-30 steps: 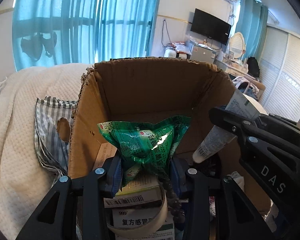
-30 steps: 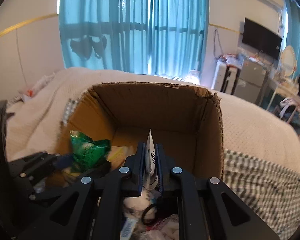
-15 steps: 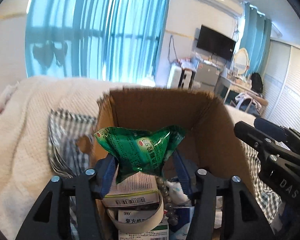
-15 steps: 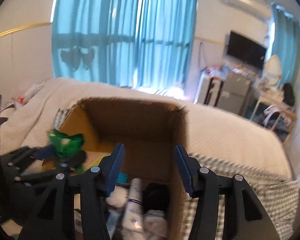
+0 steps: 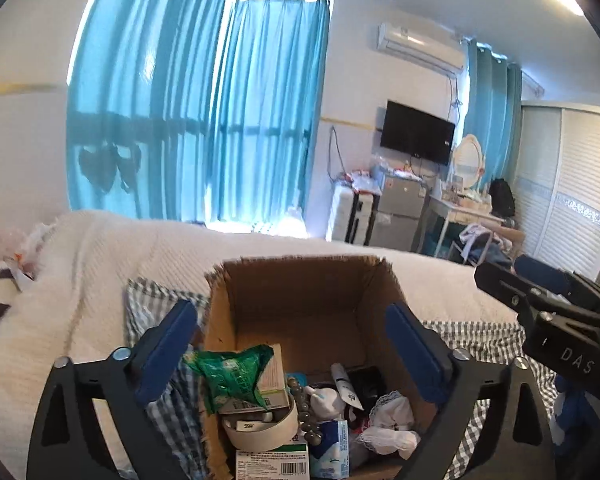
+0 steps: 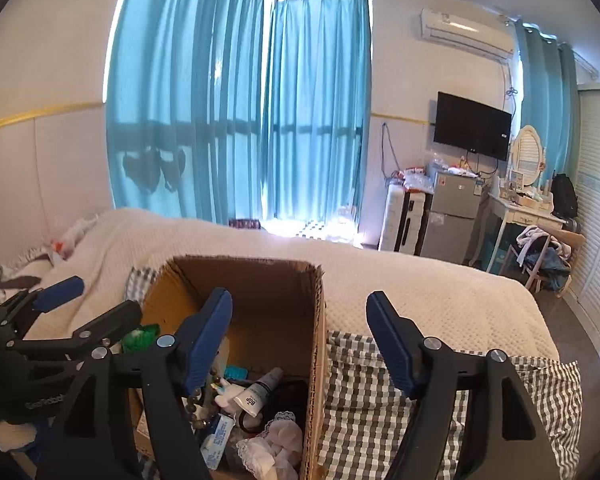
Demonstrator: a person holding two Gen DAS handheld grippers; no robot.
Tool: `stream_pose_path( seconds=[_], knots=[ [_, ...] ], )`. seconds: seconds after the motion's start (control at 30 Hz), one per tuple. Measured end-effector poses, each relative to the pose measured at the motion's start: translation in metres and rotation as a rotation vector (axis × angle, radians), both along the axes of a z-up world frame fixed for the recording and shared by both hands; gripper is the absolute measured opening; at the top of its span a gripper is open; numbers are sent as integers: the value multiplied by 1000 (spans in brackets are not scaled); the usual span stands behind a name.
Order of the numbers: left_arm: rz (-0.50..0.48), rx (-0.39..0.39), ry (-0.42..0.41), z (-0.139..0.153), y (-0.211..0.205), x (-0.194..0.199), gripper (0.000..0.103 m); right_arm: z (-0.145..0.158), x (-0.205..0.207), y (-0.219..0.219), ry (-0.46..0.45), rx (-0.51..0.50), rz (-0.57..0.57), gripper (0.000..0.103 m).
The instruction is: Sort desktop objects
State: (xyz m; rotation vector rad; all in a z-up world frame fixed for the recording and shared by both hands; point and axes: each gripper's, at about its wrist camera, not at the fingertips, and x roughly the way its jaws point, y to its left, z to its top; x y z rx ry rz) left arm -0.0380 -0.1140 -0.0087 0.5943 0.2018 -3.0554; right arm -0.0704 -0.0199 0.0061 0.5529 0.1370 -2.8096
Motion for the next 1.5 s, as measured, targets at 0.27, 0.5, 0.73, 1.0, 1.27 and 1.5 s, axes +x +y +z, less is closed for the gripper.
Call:
stream_pose_path(
  seconds=[0.27,0.5,0.73,1.0,1.27,1.5],
  knots=[
    [-10,10,93,33,11,44,103,25,29,12,37,-25,7,75],
    [-21,-2,172,60,33,77,103,54,65,38,104,-49,-13,86],
    [-71,-10,238,78,58,104,103,75,99,67,162,-74,-41,96],
    [-105,-22,253,89,87,114,103,78,126,92,232,-39,-95,103],
    [-135,-28,239,82,114,104,103,62,137,119,277,-25,-163,103],
    [-148,-36,171,43,127,81,103,16,119,148,229,-51,-211,103]
  ],
)
